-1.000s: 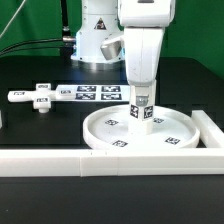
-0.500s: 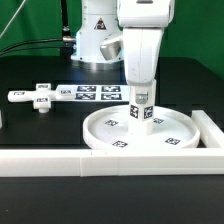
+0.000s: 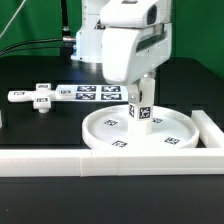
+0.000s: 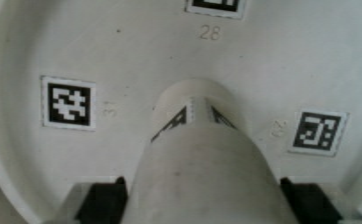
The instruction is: Assemble round table
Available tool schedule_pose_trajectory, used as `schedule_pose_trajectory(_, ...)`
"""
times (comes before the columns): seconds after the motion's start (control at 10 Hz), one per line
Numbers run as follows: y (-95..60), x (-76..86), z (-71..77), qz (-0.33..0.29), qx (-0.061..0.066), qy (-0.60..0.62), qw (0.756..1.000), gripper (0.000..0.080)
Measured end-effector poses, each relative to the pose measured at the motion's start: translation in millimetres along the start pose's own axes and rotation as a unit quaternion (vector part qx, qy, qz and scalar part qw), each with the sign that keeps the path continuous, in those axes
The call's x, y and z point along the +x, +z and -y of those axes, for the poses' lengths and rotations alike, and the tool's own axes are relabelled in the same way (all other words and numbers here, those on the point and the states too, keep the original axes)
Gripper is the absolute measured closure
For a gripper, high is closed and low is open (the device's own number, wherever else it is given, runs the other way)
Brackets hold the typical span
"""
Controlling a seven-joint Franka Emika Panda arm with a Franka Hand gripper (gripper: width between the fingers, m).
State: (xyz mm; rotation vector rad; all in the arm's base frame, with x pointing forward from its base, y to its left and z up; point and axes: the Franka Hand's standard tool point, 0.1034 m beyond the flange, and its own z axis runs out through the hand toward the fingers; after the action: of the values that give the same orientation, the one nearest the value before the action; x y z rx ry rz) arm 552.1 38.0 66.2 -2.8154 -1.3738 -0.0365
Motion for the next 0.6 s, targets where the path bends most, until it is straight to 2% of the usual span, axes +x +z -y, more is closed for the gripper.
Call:
schedule_pose_trajectory(0.4, 0.0, 0.3, 0.1, -0.001, 0.000, 0.125, 0.992, 0.0392)
schedule_pose_trajectory(0.6, 0.2, 1.2, -0.1, -0.004, -0.001, 0.208, 0.978, 0.0392)
